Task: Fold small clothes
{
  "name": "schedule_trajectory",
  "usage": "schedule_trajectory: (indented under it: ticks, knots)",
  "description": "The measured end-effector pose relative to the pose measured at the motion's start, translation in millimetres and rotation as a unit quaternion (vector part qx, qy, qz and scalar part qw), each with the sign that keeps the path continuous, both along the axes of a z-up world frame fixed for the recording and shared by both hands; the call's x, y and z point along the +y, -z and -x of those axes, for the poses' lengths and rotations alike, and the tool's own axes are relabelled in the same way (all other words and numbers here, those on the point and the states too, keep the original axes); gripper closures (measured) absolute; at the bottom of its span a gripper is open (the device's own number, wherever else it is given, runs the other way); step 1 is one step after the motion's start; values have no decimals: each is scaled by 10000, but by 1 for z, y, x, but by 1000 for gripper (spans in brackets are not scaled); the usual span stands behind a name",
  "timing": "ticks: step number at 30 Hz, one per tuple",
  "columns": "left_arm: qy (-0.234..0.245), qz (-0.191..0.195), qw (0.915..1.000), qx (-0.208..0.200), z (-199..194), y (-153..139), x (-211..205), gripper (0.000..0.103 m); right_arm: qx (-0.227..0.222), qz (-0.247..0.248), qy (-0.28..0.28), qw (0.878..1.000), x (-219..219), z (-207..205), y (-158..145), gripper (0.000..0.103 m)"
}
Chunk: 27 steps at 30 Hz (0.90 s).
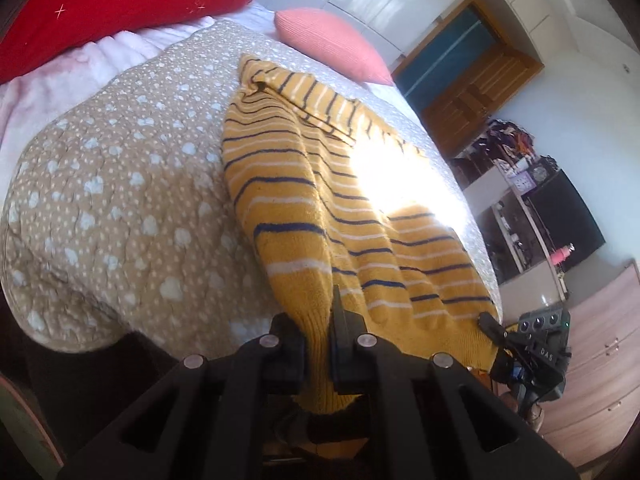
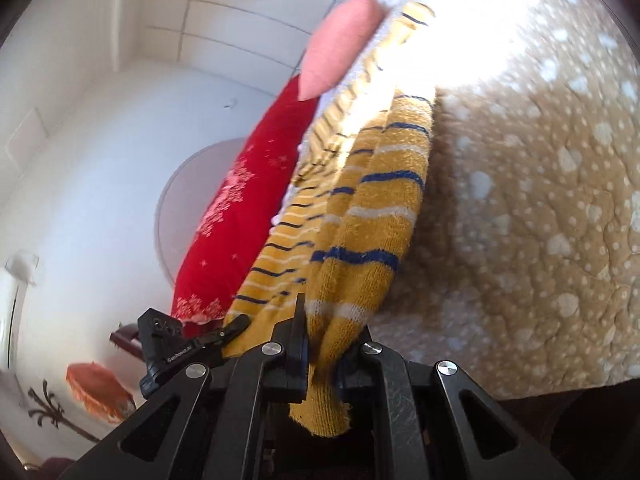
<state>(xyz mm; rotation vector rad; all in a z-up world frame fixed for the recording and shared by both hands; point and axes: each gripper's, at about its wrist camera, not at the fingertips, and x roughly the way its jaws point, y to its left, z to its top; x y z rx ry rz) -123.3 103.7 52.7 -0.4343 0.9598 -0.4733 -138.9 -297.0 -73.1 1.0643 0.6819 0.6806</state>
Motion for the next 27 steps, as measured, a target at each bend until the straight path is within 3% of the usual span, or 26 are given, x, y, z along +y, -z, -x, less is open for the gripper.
schedule_trajectory:
  ticks: [3, 7, 12, 20, 24, 27]
  knots:
    - [26, -128, 9998, 118, 13, 11, -4, 95, 8, -15, -53, 10000, 4, 12, 0, 93]
    - [-74, -272, 9992, 297, 3, 20, 3, 95, 355, 111, -81, 9993, 5, 15, 17, 93]
    - [-86, -311, 9994, -115, -31, -8, 9, 95, 124, 240, -52, 9996, -7, -6, -11, 92]
    - [-85, -877, 9941, -631, -139, -53, -25, 95, -565, 879, 95, 9945, -11, -94, -83, 92]
    - [-223, -941, 9944, -422, -213, -53, -42, 95, -517, 1169, 216, 9916, -12, -161, -103, 92]
    - [-321, -979, 9946, -159, -262, -38, -53, 95, -246, 1332, 369, 9901, -14, -211, -101, 92]
